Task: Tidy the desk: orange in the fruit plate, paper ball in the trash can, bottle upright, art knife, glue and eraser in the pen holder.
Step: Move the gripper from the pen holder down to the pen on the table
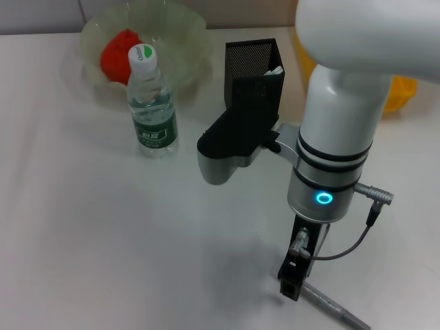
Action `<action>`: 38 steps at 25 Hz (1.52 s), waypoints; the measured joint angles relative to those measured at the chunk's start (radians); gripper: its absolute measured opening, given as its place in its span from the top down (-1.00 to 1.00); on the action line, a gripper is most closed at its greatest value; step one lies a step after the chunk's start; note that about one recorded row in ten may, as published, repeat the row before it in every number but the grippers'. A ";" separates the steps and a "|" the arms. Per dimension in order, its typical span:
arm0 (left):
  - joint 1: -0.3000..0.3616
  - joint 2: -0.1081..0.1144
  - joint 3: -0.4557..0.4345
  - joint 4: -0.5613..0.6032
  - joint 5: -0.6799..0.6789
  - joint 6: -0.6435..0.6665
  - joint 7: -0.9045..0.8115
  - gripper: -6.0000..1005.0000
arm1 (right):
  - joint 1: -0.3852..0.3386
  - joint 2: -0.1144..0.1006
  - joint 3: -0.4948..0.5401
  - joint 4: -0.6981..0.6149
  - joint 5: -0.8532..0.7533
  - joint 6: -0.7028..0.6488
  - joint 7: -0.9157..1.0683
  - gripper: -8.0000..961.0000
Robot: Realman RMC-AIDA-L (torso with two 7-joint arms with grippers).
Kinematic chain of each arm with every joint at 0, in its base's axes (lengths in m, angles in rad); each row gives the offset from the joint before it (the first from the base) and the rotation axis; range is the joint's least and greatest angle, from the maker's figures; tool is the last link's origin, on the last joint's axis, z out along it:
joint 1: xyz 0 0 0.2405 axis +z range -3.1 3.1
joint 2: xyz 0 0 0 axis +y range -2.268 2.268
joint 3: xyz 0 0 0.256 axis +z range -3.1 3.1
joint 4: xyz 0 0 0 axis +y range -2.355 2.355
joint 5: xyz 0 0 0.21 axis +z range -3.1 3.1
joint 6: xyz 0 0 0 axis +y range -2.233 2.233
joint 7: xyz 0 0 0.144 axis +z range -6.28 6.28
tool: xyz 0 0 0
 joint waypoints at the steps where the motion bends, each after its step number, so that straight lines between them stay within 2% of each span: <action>1: 0.000 0.000 0.000 0.000 0.000 0.001 0.000 -0.03 | 0.004 0.000 -0.003 0.004 0.002 0.001 0.000 -0.13; 4: 0.001 0.000 -0.004 0.000 0.000 0.005 0.000 -0.03 | 0.009 0.000 -0.005 0.011 0.007 0.002 0.001 -0.04; 5: 0.001 0.000 -0.008 0.000 0.000 0.007 0.000 -0.03 | 0.010 0.000 -0.006 0.015 0.007 0.002 0.001 0.15; 12: 0.001 -0.001 -0.014 0.000 -0.001 0.009 0.001 -0.03 | 0.013 0.000 -0.021 0.023 0.010 0.019 0.001 0.15; 34: 0.001 -0.001 -0.026 -0.009 -0.002 0.018 0.014 -0.03 | 0.007 0.000 -0.048 0.046 0.037 0.050 -0.001 0.35; 38: 0.001 -0.001 -0.028 -0.009 -0.002 0.020 0.014 -0.03 | 0.006 0.000 -0.048 0.049 0.039 0.044 -0.008 0.57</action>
